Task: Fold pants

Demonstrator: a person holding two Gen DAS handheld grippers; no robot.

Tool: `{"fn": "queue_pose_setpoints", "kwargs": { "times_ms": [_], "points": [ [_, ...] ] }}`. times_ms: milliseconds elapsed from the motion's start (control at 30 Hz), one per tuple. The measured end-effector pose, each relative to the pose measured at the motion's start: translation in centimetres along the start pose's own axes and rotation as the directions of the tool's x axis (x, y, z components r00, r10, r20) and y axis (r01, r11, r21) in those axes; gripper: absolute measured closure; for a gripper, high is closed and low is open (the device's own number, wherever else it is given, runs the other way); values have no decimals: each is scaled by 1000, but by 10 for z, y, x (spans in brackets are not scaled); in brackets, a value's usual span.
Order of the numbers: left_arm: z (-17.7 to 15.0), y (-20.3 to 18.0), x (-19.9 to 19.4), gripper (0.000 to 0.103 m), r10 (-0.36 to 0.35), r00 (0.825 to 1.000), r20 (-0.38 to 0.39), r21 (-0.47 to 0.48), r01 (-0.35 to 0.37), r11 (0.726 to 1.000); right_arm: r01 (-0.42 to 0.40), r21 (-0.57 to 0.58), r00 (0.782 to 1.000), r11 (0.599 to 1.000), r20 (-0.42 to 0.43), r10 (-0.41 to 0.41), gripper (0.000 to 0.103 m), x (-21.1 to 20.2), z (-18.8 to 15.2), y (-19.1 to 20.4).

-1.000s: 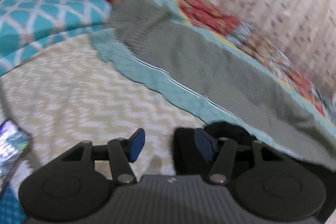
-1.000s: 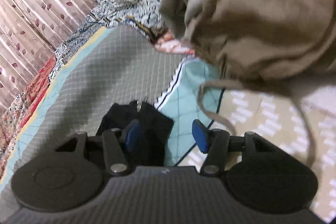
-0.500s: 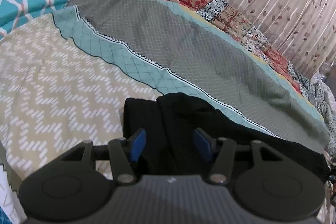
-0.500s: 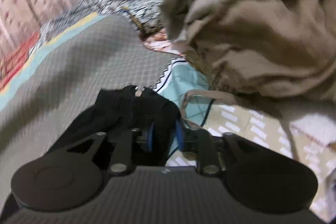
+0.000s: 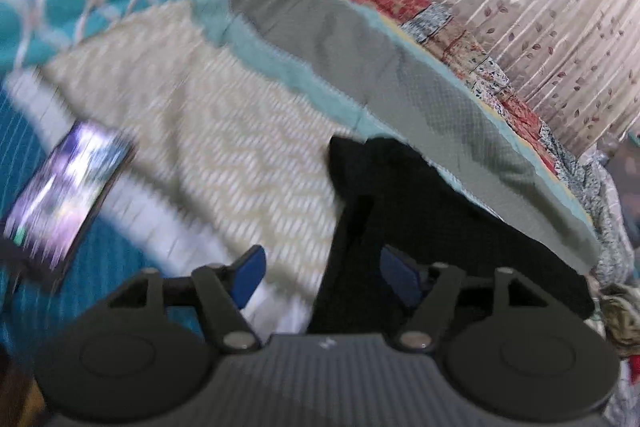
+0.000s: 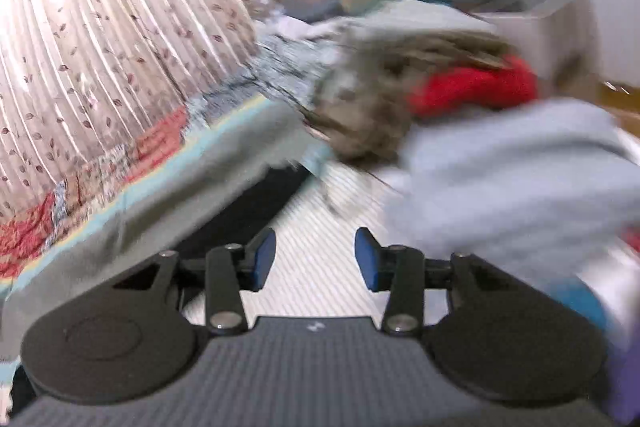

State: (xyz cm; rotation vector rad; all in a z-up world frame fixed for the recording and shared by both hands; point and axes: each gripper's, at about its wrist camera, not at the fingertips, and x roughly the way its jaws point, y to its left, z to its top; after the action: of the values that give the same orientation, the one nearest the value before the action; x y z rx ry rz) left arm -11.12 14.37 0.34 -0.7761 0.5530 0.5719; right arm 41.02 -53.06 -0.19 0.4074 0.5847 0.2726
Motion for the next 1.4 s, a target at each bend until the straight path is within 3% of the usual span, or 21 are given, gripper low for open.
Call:
{"fn": "queue_pose_setpoints", "kwargs": {
  "times_ms": [100, 167, 367, 500, 700, 833, 933, 1000, 1033, 1067, 1133, 1233, 1400],
  "points": [
    [-17, 17, -13, 29, -30, 999, -22, -77, 28, 997, 85, 129, 996, 988, -26, -83, 55, -36, -23, -53],
    [-25, 23, -16, 28, -70, 997, -36, -126, 65, 990, 118, 284, 993, 951, -24, -116, 55, -52, -38, -87],
    [-37, 7, -2, 14, -192, 975, -109, -170, 172, 970, 62, 549, 996, 833, 14, -83, 55, -68, -74, -137],
    [-48, -5, 19, 10, -180, 969, -167, -167, 152, 974, 20, 589, 999, 808, 28, -46, 55, -65, -84, -136],
    [-65, -5, 32, 6, -161, 965, -206, -238, 110, 965, 19, 523, 999, 852, 13, -31, 55, -57, -88, -134],
    [-68, -10, 37, 6, -155, 964, -215, -253, 99, 962, 57, 573, 997, 818, 8, -75, 55, -47, -104, -149],
    [-69, -14, 42, 24, -179, 959, -219, -277, 115, 954, 45, 626, 998, 778, 3, -60, 55, -37, -117, -161],
    [-71, -16, 50, 59, -196, 952, -234, -300, 121, 946, 19, 653, 1000, 757, 3, -28, 55, -26, -125, -165],
    [-72, -17, 53, 71, -201, 950, -240, -310, 122, 943, 0, 667, 1000, 745, 5, -5, 55, -22, -128, -166],
    [-73, -17, 56, 92, -199, 949, -244, -322, 114, 940, -23, 682, 1000, 731, 8, 25, 56, -19, -130, -166],
    [-72, -18, 53, 93, -198, 953, -228, -340, 113, 934, -104, 690, 993, 716, 38, 108, 94, -20, -130, -163],
    [-65, -19, 31, 94, -227, 958, -173, -359, 154, 921, -143, 633, 990, 761, 77, 122, 95, -42, -114, -150],
    [-43, -17, 1, 94, -311, 949, -49, -458, 255, 852, -277, 548, 959, 789, 207, 192, 96, -66, -56, -116]
  ]
}}
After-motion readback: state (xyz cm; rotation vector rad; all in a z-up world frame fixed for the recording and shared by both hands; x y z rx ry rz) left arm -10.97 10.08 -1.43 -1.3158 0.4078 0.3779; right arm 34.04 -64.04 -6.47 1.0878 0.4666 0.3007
